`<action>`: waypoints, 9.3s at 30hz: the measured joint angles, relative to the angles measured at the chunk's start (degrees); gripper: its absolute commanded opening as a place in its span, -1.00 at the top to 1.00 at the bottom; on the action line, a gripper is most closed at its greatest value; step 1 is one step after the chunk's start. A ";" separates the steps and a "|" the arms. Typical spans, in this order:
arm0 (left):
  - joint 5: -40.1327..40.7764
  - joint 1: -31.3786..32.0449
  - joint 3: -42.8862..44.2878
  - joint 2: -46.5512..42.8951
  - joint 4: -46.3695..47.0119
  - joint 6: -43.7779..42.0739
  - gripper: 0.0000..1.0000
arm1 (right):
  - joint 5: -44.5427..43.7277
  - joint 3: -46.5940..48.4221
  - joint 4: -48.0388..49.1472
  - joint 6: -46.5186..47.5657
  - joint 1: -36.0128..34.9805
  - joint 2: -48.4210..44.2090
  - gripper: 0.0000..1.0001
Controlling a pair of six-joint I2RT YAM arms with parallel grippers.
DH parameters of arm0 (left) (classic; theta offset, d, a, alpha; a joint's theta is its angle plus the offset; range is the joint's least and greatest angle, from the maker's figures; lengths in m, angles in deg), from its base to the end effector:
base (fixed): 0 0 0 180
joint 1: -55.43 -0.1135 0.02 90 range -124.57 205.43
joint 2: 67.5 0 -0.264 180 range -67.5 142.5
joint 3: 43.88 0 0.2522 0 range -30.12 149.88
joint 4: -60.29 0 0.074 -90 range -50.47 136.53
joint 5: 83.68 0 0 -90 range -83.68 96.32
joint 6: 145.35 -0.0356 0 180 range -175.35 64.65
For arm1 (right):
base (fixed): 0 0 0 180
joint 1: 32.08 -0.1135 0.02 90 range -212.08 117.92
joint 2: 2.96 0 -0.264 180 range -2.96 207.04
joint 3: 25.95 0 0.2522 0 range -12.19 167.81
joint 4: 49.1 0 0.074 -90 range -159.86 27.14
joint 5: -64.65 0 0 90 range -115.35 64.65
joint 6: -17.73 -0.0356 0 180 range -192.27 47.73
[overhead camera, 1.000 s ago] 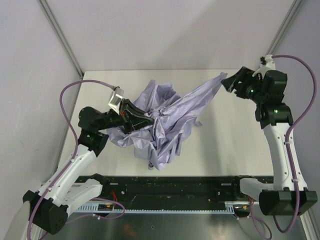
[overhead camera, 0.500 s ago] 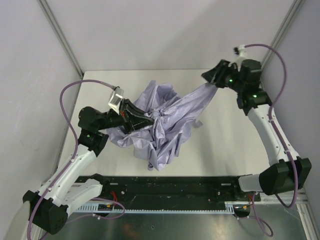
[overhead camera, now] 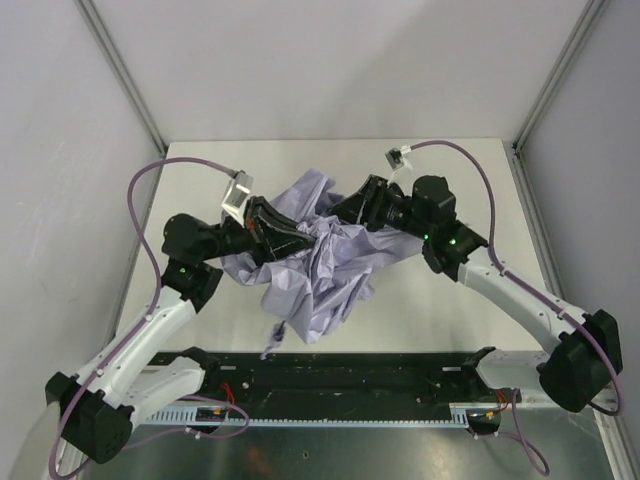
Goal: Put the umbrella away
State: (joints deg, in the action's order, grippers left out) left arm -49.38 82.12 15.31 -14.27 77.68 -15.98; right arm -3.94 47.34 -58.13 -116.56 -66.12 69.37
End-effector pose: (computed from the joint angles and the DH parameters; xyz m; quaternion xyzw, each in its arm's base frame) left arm 0.1647 -0.1157 0.3884 0.3343 0.5259 -0.6179 0.4795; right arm 0.2398 0.1776 0.3542 -0.0550 0.7499 0.5156 0.4109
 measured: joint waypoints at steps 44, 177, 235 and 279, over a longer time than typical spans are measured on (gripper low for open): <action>-12.55 -12.44 -2.71 -1.16 4.81 11.93 1.00 | 9.51 8.15 -44.48 70.27 10.27 -7.67 0.03; 28.06 -11.10 -6.60 -1.68 4.85 -8.85 1.00 | -9.70 -17.62 12.96 -20.85 -26.84 -25.07 1.00; 2.08 -11.56 -7.19 4.33 41.66 37.29 1.00 | 9.27 -1.79 6.14 28.72 -18.05 -9.01 -0.99; 14.01 4.04 -5.88 6.80 49.11 32.26 -0.82 | 27.78 -1.01 40.41 6.73 -20.48 1.05 1.00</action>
State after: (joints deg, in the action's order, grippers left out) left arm -35.37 86.17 9.43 -7.47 126.80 16.29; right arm 23.84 46.34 -17.72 -109.83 -86.60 70.42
